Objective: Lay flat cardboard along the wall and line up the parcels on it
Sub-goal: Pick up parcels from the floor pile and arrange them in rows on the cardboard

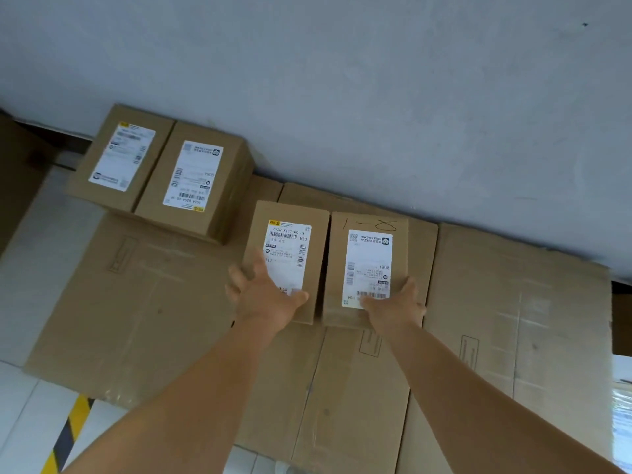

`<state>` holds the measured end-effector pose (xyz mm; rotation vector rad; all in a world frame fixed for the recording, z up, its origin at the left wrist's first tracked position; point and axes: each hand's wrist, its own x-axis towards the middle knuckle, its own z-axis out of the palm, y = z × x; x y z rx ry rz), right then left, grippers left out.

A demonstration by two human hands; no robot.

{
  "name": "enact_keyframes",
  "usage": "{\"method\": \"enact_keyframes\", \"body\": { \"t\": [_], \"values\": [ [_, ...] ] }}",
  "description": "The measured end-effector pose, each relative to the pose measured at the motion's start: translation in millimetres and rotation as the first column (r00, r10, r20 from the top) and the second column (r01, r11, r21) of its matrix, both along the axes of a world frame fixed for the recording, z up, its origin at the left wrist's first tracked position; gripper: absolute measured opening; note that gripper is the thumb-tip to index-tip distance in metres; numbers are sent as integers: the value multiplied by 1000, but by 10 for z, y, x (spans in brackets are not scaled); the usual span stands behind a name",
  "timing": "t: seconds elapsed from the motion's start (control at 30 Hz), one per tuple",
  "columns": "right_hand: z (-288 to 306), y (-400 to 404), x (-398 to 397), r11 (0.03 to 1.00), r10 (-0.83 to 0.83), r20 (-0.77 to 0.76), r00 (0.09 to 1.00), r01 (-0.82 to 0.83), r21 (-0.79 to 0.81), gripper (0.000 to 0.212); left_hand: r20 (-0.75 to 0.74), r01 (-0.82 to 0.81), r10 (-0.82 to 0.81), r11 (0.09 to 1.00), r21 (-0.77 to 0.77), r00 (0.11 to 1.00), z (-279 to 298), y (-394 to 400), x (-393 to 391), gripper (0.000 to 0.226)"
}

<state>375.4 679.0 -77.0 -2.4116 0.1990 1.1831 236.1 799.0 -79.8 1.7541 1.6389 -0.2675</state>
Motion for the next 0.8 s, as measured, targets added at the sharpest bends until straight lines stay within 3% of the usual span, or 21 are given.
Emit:
{"method": "enact_keyframes", "body": {
  "t": [0.13, 0.27, 0.63, 0.8],
  "values": [
    [-38, 196, -64, 992, 32, 19, 999, -34, 123, 81, 43, 131, -136, 986, 102, 990, 40, 204, 41, 92],
    [-86, 404, -155, 971, 75, 50, 996, -84, 223, 69, 38, 247, -250, 966, 75, 967, 39, 470, 70, 78],
    [-49, 723, -84, 945, 90, -19, 996, -80, 318, 62, -15, 438, -439, 894, 98, 898, -32, 675, 143, 72],
    [64, 599, -98, 927, 51, -13, 999, -43, 372, 31, 76, 429, -433, 901, 58, 898, 88, 660, 97, 71]
  ]
}}
